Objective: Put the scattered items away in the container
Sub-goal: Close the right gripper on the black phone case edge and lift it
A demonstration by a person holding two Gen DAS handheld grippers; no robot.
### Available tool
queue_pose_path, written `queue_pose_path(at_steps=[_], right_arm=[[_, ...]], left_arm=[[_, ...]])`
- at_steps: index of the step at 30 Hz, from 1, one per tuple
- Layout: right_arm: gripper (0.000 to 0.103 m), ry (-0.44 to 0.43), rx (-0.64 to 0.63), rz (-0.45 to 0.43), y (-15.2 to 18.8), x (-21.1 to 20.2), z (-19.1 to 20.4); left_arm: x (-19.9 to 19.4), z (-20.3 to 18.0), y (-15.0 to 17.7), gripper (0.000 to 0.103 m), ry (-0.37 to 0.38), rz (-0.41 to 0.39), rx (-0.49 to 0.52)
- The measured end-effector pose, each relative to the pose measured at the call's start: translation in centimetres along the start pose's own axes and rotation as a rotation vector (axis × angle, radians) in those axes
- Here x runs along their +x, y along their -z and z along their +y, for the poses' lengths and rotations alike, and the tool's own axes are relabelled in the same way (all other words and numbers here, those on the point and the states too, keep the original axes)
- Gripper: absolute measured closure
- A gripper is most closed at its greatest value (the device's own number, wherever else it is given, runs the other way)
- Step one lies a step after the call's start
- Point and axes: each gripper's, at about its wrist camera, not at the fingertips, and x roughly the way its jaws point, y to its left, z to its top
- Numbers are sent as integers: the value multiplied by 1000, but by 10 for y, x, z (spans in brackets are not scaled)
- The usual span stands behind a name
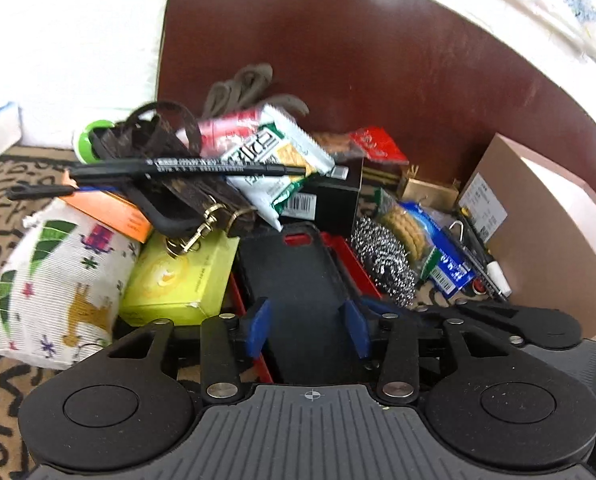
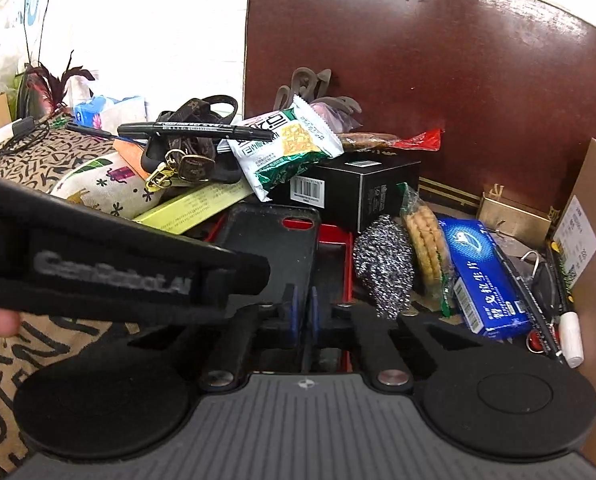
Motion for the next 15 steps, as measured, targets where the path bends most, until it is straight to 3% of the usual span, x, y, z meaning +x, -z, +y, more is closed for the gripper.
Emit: queue_pose_path(at_steps=[10, 15], right_arm=[[99, 19, 33, -23, -4, -10, -2], [99, 27, 41, -45, -8, -25, -3]], left_arm=[[9, 7, -2, 44, -5, 28, -32], [3, 8, -2, 35, -7, 20, -58]])
